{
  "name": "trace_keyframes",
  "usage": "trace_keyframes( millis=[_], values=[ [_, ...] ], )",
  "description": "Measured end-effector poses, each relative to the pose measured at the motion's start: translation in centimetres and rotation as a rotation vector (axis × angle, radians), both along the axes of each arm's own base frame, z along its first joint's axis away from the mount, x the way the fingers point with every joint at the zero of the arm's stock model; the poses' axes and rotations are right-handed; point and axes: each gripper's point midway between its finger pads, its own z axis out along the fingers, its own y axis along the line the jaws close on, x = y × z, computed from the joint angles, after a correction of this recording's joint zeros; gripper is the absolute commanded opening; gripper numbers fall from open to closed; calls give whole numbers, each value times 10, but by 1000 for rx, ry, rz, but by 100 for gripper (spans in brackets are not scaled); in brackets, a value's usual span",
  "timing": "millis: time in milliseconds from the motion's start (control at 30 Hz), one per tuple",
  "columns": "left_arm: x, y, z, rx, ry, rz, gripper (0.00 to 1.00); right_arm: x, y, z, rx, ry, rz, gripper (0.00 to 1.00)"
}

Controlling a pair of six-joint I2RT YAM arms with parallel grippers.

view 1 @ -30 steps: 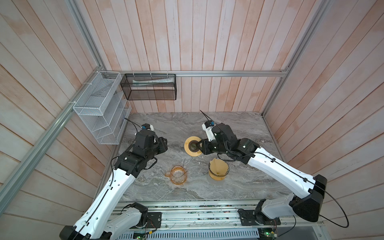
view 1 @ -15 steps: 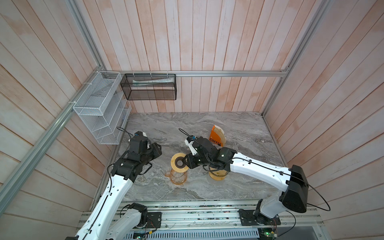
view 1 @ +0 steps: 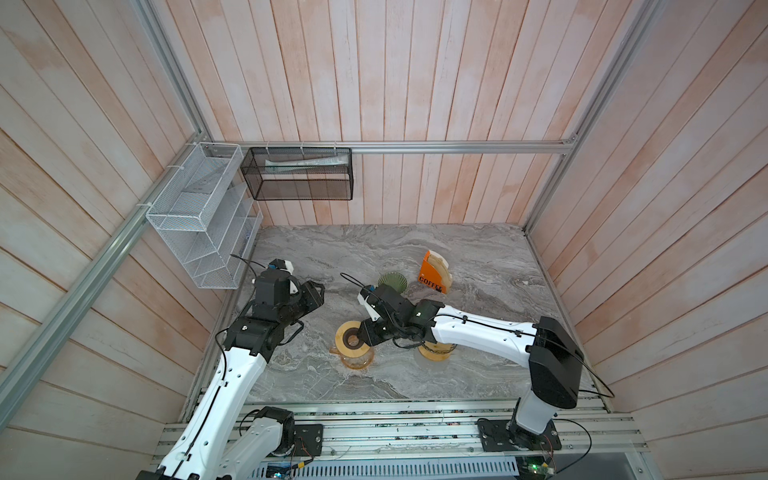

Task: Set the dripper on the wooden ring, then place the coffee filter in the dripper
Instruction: 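Lower the bamboo stand onto the orange glass pitcher with right gripper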

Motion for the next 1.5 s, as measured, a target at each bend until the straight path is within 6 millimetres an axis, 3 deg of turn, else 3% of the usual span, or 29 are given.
trace_keyframes(
  millis=[800, 1500],
  values=[
    [1, -4, -14, -13, 5, -19, 53, 3, -2, -18, -41, 43, -19, 28],
    [0, -3, -15, -13, 4, -17, 53, 9, -2, -24, -67, 51, -33, 39]
  ],
)
